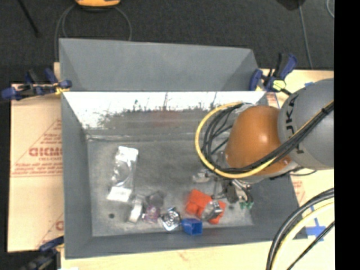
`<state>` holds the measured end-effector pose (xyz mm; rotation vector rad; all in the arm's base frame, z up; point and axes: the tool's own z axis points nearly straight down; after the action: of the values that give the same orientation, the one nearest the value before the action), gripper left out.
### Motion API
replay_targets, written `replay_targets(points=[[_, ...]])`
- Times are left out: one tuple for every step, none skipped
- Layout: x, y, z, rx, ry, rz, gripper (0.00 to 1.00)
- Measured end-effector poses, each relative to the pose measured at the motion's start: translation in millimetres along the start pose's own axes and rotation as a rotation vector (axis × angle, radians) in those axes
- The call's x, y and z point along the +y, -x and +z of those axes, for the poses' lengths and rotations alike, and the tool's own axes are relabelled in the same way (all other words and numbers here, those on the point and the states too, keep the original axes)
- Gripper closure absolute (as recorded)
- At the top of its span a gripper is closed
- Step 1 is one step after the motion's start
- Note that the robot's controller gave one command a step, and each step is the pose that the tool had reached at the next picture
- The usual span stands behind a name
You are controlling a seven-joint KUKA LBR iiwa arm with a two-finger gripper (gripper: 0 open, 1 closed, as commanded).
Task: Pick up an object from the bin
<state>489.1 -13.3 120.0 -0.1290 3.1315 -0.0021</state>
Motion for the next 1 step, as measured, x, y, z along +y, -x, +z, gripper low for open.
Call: replay_targets(points=[[-12.7, -5.1, 43.7, -0.003, 0.003, 0.048, 0.0]])
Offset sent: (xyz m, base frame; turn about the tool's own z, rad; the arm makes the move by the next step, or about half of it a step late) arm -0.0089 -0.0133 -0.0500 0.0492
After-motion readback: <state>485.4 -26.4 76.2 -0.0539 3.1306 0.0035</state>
